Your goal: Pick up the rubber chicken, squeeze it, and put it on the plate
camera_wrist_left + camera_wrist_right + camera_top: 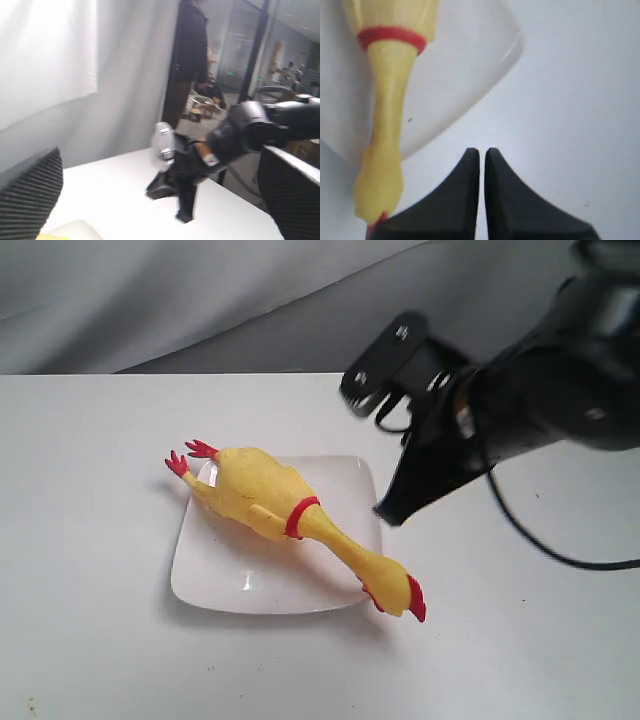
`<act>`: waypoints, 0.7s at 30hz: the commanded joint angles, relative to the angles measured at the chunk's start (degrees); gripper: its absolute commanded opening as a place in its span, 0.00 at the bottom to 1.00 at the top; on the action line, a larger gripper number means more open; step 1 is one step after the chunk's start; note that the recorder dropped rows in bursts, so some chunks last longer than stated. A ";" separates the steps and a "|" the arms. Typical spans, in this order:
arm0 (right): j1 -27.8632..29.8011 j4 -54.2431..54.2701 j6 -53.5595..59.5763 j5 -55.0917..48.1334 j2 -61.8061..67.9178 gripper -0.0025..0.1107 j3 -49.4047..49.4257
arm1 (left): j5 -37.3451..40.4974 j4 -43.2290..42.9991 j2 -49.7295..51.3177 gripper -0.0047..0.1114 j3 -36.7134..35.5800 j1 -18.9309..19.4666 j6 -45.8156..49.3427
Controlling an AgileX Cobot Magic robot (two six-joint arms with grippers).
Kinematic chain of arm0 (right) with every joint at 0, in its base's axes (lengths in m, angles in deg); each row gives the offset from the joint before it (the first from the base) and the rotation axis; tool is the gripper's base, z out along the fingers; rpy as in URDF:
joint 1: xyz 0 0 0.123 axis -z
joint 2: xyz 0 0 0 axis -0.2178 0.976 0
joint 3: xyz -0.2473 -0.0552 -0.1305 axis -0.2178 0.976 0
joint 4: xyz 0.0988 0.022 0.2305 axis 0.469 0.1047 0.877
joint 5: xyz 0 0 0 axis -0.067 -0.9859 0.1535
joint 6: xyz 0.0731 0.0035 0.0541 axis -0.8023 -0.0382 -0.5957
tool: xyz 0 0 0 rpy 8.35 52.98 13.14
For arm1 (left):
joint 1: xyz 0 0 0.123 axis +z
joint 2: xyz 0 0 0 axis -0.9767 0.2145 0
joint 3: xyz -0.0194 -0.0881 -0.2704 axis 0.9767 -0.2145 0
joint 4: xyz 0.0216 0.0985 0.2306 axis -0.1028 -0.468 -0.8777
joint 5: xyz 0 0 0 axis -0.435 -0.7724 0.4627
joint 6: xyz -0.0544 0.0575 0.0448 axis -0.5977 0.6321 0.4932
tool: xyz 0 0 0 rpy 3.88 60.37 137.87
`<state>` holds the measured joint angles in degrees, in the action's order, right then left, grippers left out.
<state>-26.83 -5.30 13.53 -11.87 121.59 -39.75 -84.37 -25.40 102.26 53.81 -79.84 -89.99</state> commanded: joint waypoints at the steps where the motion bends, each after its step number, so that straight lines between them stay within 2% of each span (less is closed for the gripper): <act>1: 0.03 -3.07 -4.40 2.36 -14.72 0.02 -0.43 | 10.13 0.43 -0.27 0.94 0.03 -0.04 0.42; 4: 0.03 1.16 -4.40 4.82 -24.28 0.02 -0.43 | 15.10 0.43 -0.27 0.88 0.03 -0.04 -0.13; 6: 0.03 3.16 -4.40 5.07 -30.00 0.02 -0.43 | 17.20 0.43 -0.27 0.75 0.03 -0.04 -0.13; 9: 0.03 3.62 -4.30 4.73 -36.48 0.02 0.81 | 17.21 0.43 -0.27 0.47 0.03 -0.04 0.12; 10: 0.03 3.62 -4.30 4.73 -38.90 0.02 1.94 | 16.02 0.43 -0.27 0.33 0.03 -0.04 0.24; 12: 0.03 3.51 -4.21 4.73 -41.82 0.02 4.08 | 13.35 0.43 -0.27 0.15 0.03 -0.04 0.51; 13: 0.03 3.51 -4.07 4.83 -44.09 0.02 5.44 | 10.70 0.43 -0.27 0.03 0.03 -0.04 1.74; 17: 0.03 3.36 -4.07 6.64 -51.07 0.02 11.61 | 2.09 0.43 -0.27 0.04 0.03 -0.04 3.63; 21: 0.03 3.36 -3.84 11.65 -59.61 0.02 18.02 | 0.51 0.43 -0.27 0.04 -0.54 -0.04 3.06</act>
<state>-26.83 -2.24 9.62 -4.06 66.87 -25.25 -82.78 -25.30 102.26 53.81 -79.84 -87.11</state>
